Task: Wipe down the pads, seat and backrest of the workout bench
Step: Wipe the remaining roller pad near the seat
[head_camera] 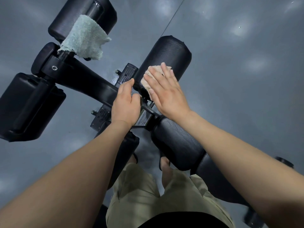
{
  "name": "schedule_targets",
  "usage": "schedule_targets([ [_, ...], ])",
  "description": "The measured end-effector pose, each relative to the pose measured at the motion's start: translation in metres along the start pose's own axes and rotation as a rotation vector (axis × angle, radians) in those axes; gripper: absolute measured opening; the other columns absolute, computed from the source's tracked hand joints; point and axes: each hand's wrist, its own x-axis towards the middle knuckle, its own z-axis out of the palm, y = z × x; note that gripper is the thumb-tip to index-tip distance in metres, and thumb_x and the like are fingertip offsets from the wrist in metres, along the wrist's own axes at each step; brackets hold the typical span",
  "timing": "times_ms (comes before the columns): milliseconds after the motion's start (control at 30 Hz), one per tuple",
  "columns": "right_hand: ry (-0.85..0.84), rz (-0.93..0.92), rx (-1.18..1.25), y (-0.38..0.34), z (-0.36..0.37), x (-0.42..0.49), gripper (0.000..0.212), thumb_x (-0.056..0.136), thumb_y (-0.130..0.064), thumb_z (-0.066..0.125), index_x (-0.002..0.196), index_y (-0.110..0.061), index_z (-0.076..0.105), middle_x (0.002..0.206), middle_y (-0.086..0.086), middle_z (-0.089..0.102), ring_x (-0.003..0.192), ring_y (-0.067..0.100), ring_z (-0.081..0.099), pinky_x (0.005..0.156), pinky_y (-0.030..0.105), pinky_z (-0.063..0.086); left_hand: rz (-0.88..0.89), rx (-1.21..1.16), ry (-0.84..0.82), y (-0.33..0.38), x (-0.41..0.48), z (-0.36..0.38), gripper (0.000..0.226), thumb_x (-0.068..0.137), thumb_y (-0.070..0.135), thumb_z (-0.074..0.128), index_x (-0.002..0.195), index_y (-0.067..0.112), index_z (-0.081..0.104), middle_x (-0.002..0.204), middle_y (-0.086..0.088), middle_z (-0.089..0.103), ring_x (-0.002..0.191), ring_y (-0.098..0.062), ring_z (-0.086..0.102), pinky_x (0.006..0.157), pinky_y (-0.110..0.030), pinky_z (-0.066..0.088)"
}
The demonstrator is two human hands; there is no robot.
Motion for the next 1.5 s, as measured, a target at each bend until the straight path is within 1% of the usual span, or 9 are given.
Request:
schedule_targets([
  [267, 0.066, -0.123, 0.009, 0.002, 0.013, -0.017, 0.036, 0.101, -0.01, 0.059, 0.136, -0.016, 0.063, 0.149, 0.011, 0.051, 0.143, 0.044, 0.037, 0.118, 0.057, 0.029, 0.002, 0.031, 0.005, 0.0, 0.002, 0.002, 0.052, 0.096, 0.026, 0.038, 0.147, 0.027, 0.043, 0.151, 0.014, 0.042, 0.132, -0.009, 0.045, 0.104, -0.025, 0.035],
  [433, 0.033, -0.186, 0.051, 0.007, 0.014, -0.026, 0.038, 0.097, -0.001, 0.062, 0.132, -0.014, 0.066, 0.148, 0.008, 0.053, 0.143, 0.044, 0.038, 0.118, 0.056, 0.031, -0.009, 0.04, 0.0, 0.0, 0.003, 0.002, 0.052, 0.095, 0.03, 0.037, 0.147, 0.027, 0.044, 0.151, 0.012, 0.043, 0.134, -0.011, 0.046, 0.11, -0.035, 0.039],
  [600, -0.024, -0.203, 0.11, 0.01, 0.004, -0.035, 0.049, 0.088, 0.011, 0.065, 0.131, -0.011, 0.066, 0.147, 0.007, 0.055, 0.142, 0.042, 0.04, 0.117, 0.055, 0.035, 0.0, 0.046, 0.015, 0.0, 0.002, 0.005, 0.051, 0.095, 0.029, 0.039, 0.145, 0.025, 0.046, 0.15, 0.011, 0.044, 0.134, -0.011, 0.045, 0.108, -0.03, 0.037],
  [900, -0.099, -0.148, 0.171, 0.032, -0.021, -0.057, 0.044, 0.094, 0.01, 0.059, 0.131, -0.012, 0.067, 0.151, 0.011, 0.05, 0.145, 0.036, 0.038, 0.112, 0.049, 0.043, -0.002, 0.049, 0.026, 0.001, 0.001, 0.003, 0.049, 0.095, 0.029, 0.039, 0.143, 0.025, 0.048, 0.148, 0.011, 0.045, 0.128, -0.015, 0.05, 0.102, -0.031, 0.039],
  [967, -0.066, -0.1, 0.166, 0.04, -0.025, -0.051, 0.043, 0.095, 0.012, 0.052, 0.132, -0.006, 0.065, 0.15, 0.016, 0.049, 0.143, 0.037, 0.042, 0.115, 0.05, 0.039, -0.011, 0.046, 0.017, 0.002, 0.0, 0.003, 0.051, 0.093, 0.032, 0.038, 0.143, 0.027, 0.047, 0.146, 0.012, 0.046, 0.121, -0.019, 0.055, 0.101, -0.037, 0.043],
  [1067, 0.008, 0.071, 0.146, 0.05, -0.035, -0.034, 0.044, 0.098, 0.01, 0.045, 0.136, -0.005, 0.06, 0.151, 0.018, 0.047, 0.142, 0.041, 0.041, 0.121, 0.043, 0.031, -0.02, 0.036, 0.0, 0.002, -0.002, 0.002, 0.052, 0.092, 0.035, 0.037, 0.143, 0.031, 0.045, 0.146, 0.015, 0.045, 0.111, -0.021, 0.059, 0.099, -0.041, 0.047],
  [1167, 0.027, 0.107, 0.154, 0.042, -0.043, -0.009, 0.043, 0.1, 0.005, 0.047, 0.141, -0.006, 0.056, 0.154, 0.017, 0.043, 0.145, 0.04, 0.037, 0.12, 0.042, 0.033, -0.021, 0.021, 0.002, 0.003, -0.002, 0.001, 0.052, 0.092, 0.032, 0.038, 0.144, 0.03, 0.045, 0.146, 0.017, 0.045, 0.105, -0.019, 0.061, 0.099, -0.04, 0.047],
  [1300, -0.029, 0.07, 0.144, 0.017, -0.031, 0.008, 0.044, 0.104, -0.01, 0.049, 0.148, -0.007, 0.047, 0.157, 0.013, 0.041, 0.149, 0.041, 0.026, 0.121, 0.048, 0.029, -0.021, 0.02, -0.001, 0.004, -0.002, 0.001, 0.052, 0.092, 0.031, 0.039, 0.144, 0.03, 0.045, 0.147, 0.017, 0.044, 0.11, -0.017, 0.059, 0.1, -0.039, 0.045],
  [1500, -0.075, 0.048, 0.198, 0.005, -0.02, -0.024, 0.045, 0.103, -0.003, 0.048, 0.148, -0.004, 0.047, 0.158, 0.013, 0.039, 0.15, 0.044, 0.021, 0.122, 0.05, 0.027, -0.006, 0.037, 0.008, 0.002, -0.001, 0.002, 0.051, 0.093, 0.029, 0.041, 0.144, 0.027, 0.045, 0.149, 0.014, 0.044, 0.117, -0.015, 0.057, 0.1, -0.032, 0.041],
])
